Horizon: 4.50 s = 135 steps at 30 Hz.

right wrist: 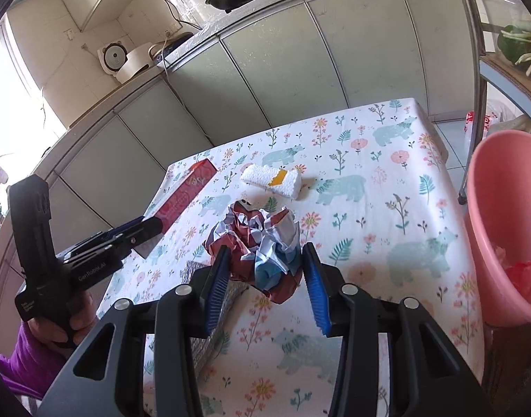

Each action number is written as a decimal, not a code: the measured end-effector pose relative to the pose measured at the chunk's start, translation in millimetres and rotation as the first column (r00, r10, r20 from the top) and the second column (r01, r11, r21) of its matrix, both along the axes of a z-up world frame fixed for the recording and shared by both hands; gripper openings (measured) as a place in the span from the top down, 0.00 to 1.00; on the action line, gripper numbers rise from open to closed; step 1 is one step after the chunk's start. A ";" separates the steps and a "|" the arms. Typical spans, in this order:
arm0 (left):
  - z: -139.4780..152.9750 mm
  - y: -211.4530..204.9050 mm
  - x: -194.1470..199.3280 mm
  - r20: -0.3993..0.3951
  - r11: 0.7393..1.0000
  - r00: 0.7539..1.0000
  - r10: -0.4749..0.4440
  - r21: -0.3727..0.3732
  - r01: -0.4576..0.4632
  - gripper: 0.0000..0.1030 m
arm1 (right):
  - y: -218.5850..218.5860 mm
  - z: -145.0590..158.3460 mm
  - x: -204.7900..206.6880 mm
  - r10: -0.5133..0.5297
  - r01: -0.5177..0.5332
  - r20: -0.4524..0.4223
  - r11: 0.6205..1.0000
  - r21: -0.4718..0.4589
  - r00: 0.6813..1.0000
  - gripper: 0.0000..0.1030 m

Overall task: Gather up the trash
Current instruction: 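Grasp the red-and-white medicine box with the left gripper while the right gripper grasps the crumpled pink wrapper, then carry the medicine box and crumpled wrapper over the pink bucket, then lower both items into the pink bucket and open both grippers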

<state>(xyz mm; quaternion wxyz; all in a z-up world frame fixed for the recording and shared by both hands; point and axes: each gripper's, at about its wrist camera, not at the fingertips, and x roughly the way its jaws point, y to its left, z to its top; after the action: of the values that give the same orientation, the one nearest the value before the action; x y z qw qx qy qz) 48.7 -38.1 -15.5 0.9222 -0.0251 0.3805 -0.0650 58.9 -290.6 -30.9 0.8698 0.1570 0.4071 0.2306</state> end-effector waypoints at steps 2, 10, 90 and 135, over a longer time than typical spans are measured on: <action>3.4 -3.7 -7.2 0.007 1.000 1.000 -0.001 0.000 0.001 0.63 | -2.8 1.2 -7.1 -0.004 0.004 0.000 1.000 0.007 1.000 0.58; 15.6 -12.9 -30.9 0.036 1.000 0.999 0.000 -0.006 0.000 0.63 | -5.3 9.0 -34.3 0.002 -0.001 0.031 1.000 -0.012 1.000 0.58; 24.4 -243.1 3.3 0.081 0.899 0.895 -0.438 0.047 0.436 0.63 | -189.4 20.1 -68.5 -0.480 0.490 0.128 0.869 -0.065 0.868 0.58; -15.5 -282.3 44.7 -0.008 0.880 0.882 -0.472 -0.065 0.470 0.55 | -206.8 -20.0 -30.5 -0.543 0.553 0.104 0.813 -0.182 0.833 0.56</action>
<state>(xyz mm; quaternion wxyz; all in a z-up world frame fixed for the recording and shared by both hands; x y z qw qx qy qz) 93.4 -320.4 -31.0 0.8730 0.0391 0.3838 -0.2983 28.4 -497.3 -50.8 0.9199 0.1718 0.3456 -0.0692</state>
